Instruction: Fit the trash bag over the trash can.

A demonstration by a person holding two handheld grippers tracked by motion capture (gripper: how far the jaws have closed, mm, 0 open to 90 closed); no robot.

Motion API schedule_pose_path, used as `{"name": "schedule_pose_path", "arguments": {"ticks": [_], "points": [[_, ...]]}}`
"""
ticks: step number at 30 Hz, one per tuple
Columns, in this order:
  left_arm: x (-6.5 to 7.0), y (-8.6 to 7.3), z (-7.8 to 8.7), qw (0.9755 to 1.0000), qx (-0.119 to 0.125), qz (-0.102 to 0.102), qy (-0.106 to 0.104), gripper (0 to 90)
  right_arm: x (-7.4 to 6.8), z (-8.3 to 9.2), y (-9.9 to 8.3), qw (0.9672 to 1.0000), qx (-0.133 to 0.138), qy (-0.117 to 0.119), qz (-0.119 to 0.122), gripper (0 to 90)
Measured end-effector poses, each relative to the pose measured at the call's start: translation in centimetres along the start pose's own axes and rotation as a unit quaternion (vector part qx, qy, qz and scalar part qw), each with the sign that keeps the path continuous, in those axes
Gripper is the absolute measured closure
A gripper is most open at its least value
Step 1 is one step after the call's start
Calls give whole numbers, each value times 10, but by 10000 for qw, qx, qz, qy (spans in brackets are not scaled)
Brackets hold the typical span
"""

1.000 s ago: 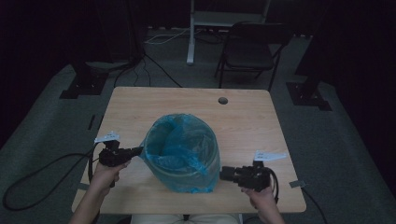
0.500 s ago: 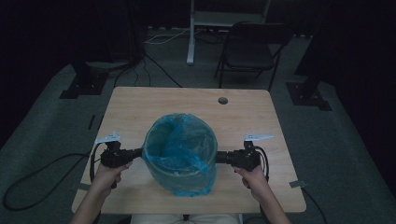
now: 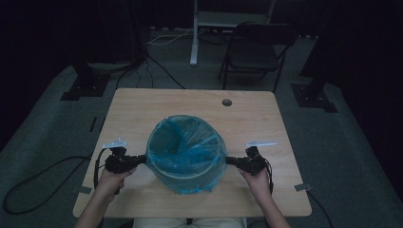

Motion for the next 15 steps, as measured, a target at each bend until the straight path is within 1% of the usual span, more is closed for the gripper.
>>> {"name": "schedule_pose_path", "arguments": {"ticks": [1, 3, 4, 6, 7, 8, 9, 10, 11, 12, 13, 14, 15], "points": [[1, 0, -2, 10000, -43, -36, 79, 899, 0, -3, -1, 10000, -47, -87, 12, 900], [3, -2, -6, 9998, -144, -114, 95, 898, 0, -12, -4, 9996, -161, -212, 23, 900], [4, -3, -8, 9996, -199, -159, 114, 883, -1, -17, -5, 9994, -215, -263, 44, 900], [6, -4, -11, 9992, -284, -236, 180, 881, -1, -26, -9, 9994, -300, -177, 3, 900], [6, -5, -12, 9993, -259, -233, 149, 881, -1, -30, -11, 9992, -335, -213, -6, 900], [6, -6, -12, 9994, -257, -221, 85, 880, 0, -33, -13, 9992, -343, -199, -36, 883], [5, -6, -11, 9994, -236, -230, 114, 859, 1, -35, -14, 9993, -340, -156, -79, 809], [5, -6, -9, 9996, -140, -237, 94, 835, 2, -35, -13, 9993, -309, -146, -128, 747], [5, -6, -6, 9997, -30, -244, 42, 764, 3, -33, -12, 9994, -261, -164, -157, 693], [5, -7, -4, 9997, 15, -221, 144, 684, 3, -30, -10, 9995, -188, -184, -154, 641], [4, -7, 0, 9992, 66, -287, 256, 617, 3, -25, -8, 9996, -100, -244, -127, 571], [5, -7, 2, 9989, 112, -369, 261, 551, 4, -19, -4, 9996, -2, -272, -120, 495], [5, -8, 4, 9985, 130, -420, 328, 512, 4, -16, -1, 9996, 53, -245, -107, 449]]}}
Point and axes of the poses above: each handheld gripper's, and its own axes: z roughly backward along the jaws, y roughly out of its top, x roughly to its right, the point moved 1 cm from there along -z, roughly forward along the jaws
